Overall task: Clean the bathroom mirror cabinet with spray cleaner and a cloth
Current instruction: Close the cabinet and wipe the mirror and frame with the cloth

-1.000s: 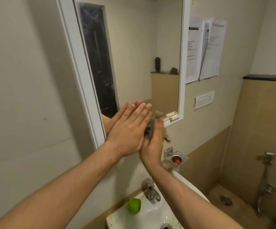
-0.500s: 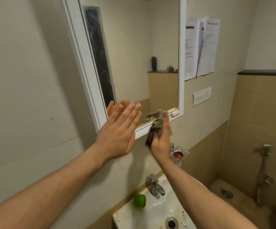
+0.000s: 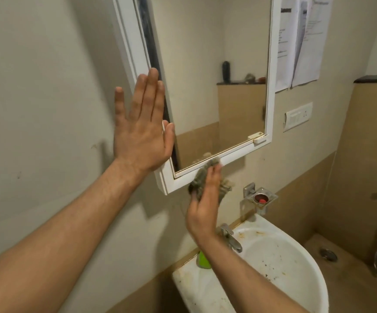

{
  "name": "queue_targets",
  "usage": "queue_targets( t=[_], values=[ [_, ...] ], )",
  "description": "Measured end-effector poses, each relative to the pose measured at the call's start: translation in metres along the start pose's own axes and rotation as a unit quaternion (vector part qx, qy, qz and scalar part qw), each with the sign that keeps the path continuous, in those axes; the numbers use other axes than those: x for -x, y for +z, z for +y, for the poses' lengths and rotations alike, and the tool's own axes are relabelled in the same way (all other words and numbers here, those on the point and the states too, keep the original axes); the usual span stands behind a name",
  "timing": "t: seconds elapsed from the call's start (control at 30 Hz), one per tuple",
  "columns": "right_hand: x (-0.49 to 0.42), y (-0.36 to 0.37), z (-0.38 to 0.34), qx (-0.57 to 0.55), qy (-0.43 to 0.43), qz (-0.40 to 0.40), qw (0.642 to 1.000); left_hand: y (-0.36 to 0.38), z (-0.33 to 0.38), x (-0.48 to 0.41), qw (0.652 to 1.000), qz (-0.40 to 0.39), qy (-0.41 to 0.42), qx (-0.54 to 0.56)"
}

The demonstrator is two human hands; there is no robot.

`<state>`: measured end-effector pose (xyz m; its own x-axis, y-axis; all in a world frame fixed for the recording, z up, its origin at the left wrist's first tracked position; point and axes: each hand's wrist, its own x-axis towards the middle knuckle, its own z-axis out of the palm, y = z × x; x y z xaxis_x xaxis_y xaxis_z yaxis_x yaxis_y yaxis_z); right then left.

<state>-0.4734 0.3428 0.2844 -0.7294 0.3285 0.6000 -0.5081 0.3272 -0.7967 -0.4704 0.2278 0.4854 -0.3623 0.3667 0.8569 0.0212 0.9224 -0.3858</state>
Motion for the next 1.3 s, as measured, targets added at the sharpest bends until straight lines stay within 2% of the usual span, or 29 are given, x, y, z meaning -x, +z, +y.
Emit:
queue_targets(
  t=[0.07,0.13,0.17,0.27,0.3,0.33,0.4,0.47,0.57,0.67,0.73,0.87,1.1,1.3],
  values=[
    [0.036,0.014,0.0,0.037,-0.157,-0.105,0.981,-0.003,-0.001,-0.005,1.0,0.001,-0.002,0.001],
    [0.034,0.008,0.01,0.078,-0.232,-0.148,0.958,-0.005,-0.004,-0.011,1.0,0.009,-0.02,-0.001],
    [0.026,0.005,0.012,0.074,-0.22,-0.13,0.964,-0.005,-0.006,-0.016,0.999,0.019,-0.031,-0.002],
    [0.006,0.011,-0.005,0.004,-0.035,0.001,0.999,-0.006,-0.01,-0.027,0.998,0.04,-0.05,0.018],
    [0.007,0.018,-0.014,0.006,-0.021,0.013,1.0,-0.006,-0.01,-0.027,0.997,0.04,-0.052,0.035],
    [0.013,0.025,-0.018,0.014,-0.053,-0.001,0.998,-0.005,-0.009,-0.027,0.996,0.04,-0.052,0.054],
    [0.03,0.03,-0.018,0.035,-0.175,-0.069,0.982,-0.004,-0.008,-0.025,0.995,0.046,-0.048,0.077],
    [0.025,0.023,-0.014,0.075,-0.233,-0.105,0.964,-0.001,-0.009,-0.024,0.994,0.055,-0.041,0.087],
    [-0.002,0.021,-0.04,0.082,-0.253,-0.092,0.959,0.002,-0.013,-0.025,0.991,0.065,-0.037,0.114],
    [-0.029,0.029,-0.063,0.088,-0.294,-0.083,0.948,0.001,-0.02,-0.024,0.967,0.104,0.006,0.233],
    [-0.025,0.029,-0.056,0.115,-0.299,-0.082,0.944,-0.003,-0.03,-0.024,0.947,0.124,0.024,0.296],
    [0.016,0.021,-0.026,0.171,-0.295,-0.094,0.935,-0.013,-0.042,-0.022,0.94,0.106,0.033,0.323],
    [-0.048,0.034,-0.097,0.055,-0.286,-0.066,0.954,-0.017,-0.035,-0.019,0.914,0.106,0.005,0.391],
    [-0.126,0.028,-0.139,0.007,-0.362,-0.036,0.932,-0.013,-0.022,-0.025,0.852,0.129,-0.019,0.507]
  ],
)
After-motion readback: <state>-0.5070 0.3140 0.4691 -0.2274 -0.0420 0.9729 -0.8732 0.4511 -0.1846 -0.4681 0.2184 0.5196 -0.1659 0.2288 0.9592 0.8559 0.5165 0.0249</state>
